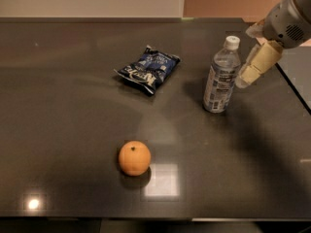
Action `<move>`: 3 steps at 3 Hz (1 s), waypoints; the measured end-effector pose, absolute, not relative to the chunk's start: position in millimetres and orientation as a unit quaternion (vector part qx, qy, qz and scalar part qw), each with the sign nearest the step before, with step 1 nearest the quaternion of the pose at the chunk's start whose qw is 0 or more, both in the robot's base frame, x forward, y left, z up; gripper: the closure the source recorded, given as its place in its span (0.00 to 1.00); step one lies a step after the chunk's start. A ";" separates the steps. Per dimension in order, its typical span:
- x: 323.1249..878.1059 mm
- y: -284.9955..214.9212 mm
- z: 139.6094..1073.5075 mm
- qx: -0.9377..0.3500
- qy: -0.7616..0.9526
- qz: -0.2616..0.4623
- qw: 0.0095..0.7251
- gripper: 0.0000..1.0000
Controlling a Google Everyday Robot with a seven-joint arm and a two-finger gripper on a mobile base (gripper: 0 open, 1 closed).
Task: Move blue plastic bottle near orange
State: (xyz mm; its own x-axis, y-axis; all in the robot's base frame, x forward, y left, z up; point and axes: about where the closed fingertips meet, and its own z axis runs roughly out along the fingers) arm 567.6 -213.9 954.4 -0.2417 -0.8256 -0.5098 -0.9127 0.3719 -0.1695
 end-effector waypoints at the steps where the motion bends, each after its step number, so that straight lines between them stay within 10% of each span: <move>1: 566.6 -204.5 948.4 -0.555 0.774 0.118 0.281 0.00; 3: 557.3 -186.1 943.2 -0.563 0.751 0.168 0.300 0.18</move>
Offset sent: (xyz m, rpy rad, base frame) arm -0.0138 0.0306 -0.0093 0.2063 0.0338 0.1049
